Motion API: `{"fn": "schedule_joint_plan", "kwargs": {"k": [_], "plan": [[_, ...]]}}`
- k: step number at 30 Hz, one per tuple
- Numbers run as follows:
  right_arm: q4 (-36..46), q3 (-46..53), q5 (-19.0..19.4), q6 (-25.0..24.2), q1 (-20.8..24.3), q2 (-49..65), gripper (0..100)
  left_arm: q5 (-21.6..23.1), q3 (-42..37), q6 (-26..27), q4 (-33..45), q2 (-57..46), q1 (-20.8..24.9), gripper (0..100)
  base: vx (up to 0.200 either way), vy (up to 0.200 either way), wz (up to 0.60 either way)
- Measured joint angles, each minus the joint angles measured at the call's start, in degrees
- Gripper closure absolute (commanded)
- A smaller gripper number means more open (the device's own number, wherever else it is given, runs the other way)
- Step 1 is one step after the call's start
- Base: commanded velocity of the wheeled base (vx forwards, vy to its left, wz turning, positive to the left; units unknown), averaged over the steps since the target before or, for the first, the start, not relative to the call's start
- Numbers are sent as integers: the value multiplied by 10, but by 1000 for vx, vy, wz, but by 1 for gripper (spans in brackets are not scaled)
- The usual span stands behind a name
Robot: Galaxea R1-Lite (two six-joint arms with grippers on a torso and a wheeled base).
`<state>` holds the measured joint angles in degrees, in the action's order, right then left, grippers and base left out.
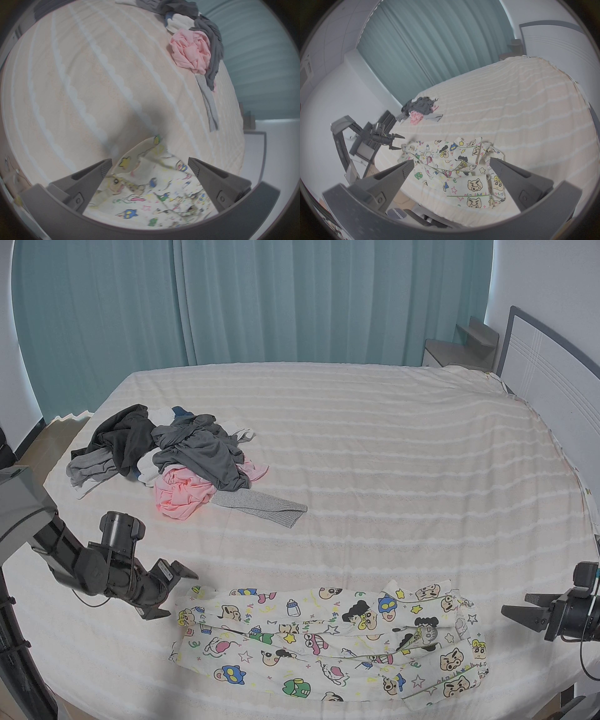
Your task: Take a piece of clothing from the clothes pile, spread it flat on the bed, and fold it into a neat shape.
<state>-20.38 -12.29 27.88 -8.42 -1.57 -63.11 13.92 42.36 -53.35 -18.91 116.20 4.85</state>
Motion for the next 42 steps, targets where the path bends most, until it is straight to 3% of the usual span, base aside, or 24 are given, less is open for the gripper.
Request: {"fn": "schedule_joint_plan", "kwargs": {"k": [5, 11, 26, 32, 42], "plan": [[3, 32, 23, -45, -24, 75, 0, 39, 50, -37, 34, 12, -15, 0, 0, 0, 0], [5, 49, 47, -51, -30, 111, 0, 41, 77, -39, 73, 23, -19, 0, 0, 0, 0], [4, 64, 58, -51, -30, 123, 0, -54, 103, -35, 75, 47, 31, 0, 0, 0, 0], [5, 66, 61, -51, -30, 124, 0, -98, 111, -32, 38, 18, 36, 0, 0, 0, 0], [4, 71, 65, -50, -29, 127, 0, -103, 100, -32, 3, -11, 84, 0, 0, 0, 0]]}}
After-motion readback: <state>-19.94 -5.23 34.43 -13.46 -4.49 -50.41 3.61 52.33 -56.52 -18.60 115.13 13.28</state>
